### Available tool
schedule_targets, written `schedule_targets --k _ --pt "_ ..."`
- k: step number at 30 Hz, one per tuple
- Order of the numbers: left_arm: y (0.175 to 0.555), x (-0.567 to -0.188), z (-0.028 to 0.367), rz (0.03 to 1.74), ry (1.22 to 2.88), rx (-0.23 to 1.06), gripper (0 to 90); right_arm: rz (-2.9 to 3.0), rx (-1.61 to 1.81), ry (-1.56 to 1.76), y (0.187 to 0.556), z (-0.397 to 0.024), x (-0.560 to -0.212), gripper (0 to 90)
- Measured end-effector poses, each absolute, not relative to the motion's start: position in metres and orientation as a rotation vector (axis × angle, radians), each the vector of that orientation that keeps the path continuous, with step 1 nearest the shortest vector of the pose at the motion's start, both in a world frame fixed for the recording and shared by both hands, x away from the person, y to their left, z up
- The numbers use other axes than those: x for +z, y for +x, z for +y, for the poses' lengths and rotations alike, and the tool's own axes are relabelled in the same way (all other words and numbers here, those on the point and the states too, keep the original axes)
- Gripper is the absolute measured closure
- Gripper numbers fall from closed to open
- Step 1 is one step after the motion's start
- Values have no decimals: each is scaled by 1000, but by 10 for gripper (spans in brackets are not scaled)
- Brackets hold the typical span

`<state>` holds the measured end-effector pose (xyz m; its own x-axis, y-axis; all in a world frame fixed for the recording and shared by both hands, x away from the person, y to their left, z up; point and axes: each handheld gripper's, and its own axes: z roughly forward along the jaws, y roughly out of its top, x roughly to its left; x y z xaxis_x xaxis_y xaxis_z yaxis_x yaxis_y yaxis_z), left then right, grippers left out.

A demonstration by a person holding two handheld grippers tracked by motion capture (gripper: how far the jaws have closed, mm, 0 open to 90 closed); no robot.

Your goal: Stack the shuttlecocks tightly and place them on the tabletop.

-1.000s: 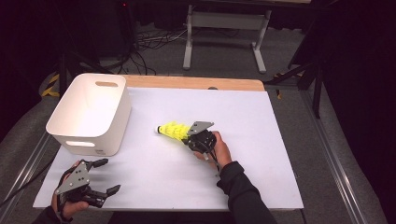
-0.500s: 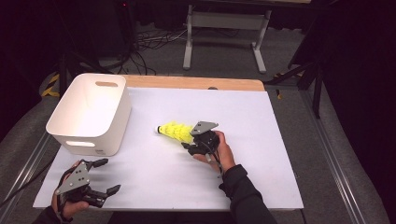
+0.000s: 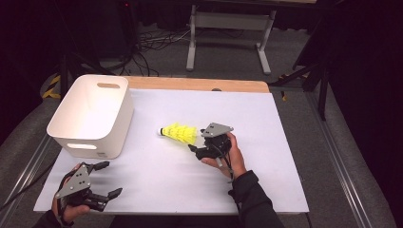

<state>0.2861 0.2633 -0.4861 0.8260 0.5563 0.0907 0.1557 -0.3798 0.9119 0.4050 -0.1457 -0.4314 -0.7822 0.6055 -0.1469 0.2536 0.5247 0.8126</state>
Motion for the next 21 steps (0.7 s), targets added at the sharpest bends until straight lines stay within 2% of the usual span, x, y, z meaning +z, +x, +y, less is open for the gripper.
schedule_targets --k 21 --pt "287 -486 264 534 1943 469 39 2307 1183 618 383 -152 -423 217"
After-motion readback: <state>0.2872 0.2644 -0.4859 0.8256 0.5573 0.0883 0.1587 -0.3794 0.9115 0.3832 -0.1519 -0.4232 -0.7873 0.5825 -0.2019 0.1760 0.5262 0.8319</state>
